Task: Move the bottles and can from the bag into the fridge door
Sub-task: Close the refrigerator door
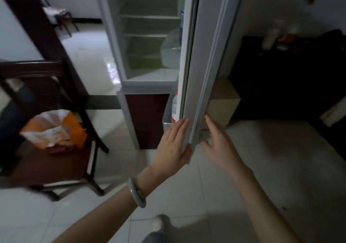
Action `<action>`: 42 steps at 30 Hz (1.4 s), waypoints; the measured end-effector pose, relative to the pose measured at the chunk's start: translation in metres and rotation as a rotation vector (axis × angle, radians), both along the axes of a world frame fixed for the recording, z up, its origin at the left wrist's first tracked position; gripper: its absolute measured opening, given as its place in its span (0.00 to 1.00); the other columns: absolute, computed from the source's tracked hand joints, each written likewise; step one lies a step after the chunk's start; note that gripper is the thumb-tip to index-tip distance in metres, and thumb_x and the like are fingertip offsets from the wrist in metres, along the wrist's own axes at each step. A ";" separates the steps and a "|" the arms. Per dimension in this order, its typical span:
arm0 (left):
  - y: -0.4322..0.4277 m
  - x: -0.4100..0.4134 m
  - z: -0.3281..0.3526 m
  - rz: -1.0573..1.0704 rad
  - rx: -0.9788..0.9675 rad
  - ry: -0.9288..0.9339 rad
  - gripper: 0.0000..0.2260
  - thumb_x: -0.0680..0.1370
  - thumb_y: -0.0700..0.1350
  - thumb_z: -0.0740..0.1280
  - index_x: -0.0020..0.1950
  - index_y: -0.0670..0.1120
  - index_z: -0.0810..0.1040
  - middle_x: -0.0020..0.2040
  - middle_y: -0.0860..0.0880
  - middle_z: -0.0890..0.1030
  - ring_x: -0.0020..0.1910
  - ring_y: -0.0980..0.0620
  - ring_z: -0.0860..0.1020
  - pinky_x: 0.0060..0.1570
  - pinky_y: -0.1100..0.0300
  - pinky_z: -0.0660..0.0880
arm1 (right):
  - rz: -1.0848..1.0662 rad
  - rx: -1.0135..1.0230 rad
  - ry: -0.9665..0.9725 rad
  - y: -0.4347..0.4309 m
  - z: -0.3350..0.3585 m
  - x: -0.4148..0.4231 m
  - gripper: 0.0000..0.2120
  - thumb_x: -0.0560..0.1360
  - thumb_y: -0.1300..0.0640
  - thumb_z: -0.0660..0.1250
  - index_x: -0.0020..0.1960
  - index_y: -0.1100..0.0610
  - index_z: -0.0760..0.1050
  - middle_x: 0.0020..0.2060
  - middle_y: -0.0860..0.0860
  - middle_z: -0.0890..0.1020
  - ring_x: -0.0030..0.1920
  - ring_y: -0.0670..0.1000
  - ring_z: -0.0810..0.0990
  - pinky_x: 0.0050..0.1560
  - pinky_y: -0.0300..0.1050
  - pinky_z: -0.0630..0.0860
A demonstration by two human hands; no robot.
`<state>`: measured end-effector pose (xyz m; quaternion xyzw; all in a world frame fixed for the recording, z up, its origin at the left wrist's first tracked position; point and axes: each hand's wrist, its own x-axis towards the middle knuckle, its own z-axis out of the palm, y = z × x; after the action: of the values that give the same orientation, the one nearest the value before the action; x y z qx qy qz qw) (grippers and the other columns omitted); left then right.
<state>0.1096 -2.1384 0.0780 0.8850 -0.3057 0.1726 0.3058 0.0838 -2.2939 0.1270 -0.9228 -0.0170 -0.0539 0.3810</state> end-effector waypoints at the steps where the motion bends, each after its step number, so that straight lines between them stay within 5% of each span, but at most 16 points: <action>1: 0.009 0.001 -0.001 0.038 -0.013 0.021 0.29 0.76 0.49 0.60 0.74 0.39 0.57 0.73 0.42 0.63 0.72 0.47 0.61 0.71 0.55 0.57 | 0.031 0.015 -0.010 0.011 0.001 0.005 0.36 0.73 0.62 0.67 0.75 0.52 0.52 0.71 0.51 0.65 0.70 0.49 0.63 0.68 0.43 0.64; 7: 0.060 0.039 0.008 0.161 -0.050 0.052 0.33 0.76 0.51 0.59 0.75 0.40 0.50 0.74 0.41 0.61 0.72 0.49 0.58 0.70 0.59 0.52 | 0.204 -0.044 0.021 0.063 0.009 0.040 0.39 0.75 0.55 0.65 0.75 0.43 0.43 0.76 0.46 0.49 0.75 0.47 0.50 0.73 0.50 0.56; 11: 0.098 0.082 0.010 0.149 -0.061 0.066 0.34 0.77 0.52 0.60 0.76 0.40 0.48 0.73 0.41 0.61 0.71 0.48 0.61 0.68 0.62 0.55 | 0.175 -0.147 -0.030 0.098 0.017 0.078 0.37 0.76 0.56 0.64 0.75 0.47 0.43 0.76 0.49 0.45 0.75 0.50 0.46 0.74 0.53 0.56; 16: 0.162 0.136 0.014 0.139 -0.062 0.077 0.36 0.77 0.45 0.65 0.77 0.44 0.46 0.73 0.45 0.62 0.66 0.49 0.69 0.64 0.62 0.65 | 0.149 -0.235 -0.073 0.150 0.019 0.133 0.37 0.77 0.58 0.63 0.75 0.47 0.42 0.76 0.48 0.42 0.75 0.51 0.45 0.72 0.50 0.55; 24: 0.229 0.221 0.023 0.129 -0.072 0.195 0.37 0.77 0.43 0.65 0.76 0.44 0.42 0.76 0.45 0.55 0.74 0.49 0.57 0.71 0.54 0.60 | 0.146 -0.411 -0.176 0.204 0.019 0.220 0.38 0.76 0.59 0.63 0.76 0.52 0.42 0.76 0.54 0.40 0.75 0.53 0.40 0.72 0.47 0.52; 30: 0.255 0.290 0.025 0.216 -0.058 0.245 0.39 0.76 0.44 0.66 0.76 0.44 0.41 0.75 0.42 0.56 0.70 0.43 0.65 0.66 0.49 0.67 | 0.164 -0.532 -0.149 0.222 0.012 0.293 0.37 0.76 0.59 0.63 0.76 0.53 0.44 0.76 0.57 0.40 0.75 0.55 0.41 0.73 0.51 0.52; 42: 0.263 0.421 0.026 0.360 -0.178 0.294 0.41 0.73 0.43 0.70 0.76 0.42 0.45 0.72 0.40 0.60 0.72 0.44 0.60 0.70 0.47 0.63 | 0.263 -0.556 -0.183 0.226 -0.003 0.424 0.39 0.75 0.59 0.63 0.75 0.52 0.40 0.75 0.51 0.36 0.73 0.49 0.35 0.73 0.47 0.42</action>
<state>0.5307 -1.8758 0.1039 0.9103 -0.0790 0.1202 0.3882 0.5082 -2.0681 0.1236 -0.9728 -0.1843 -0.0801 0.1149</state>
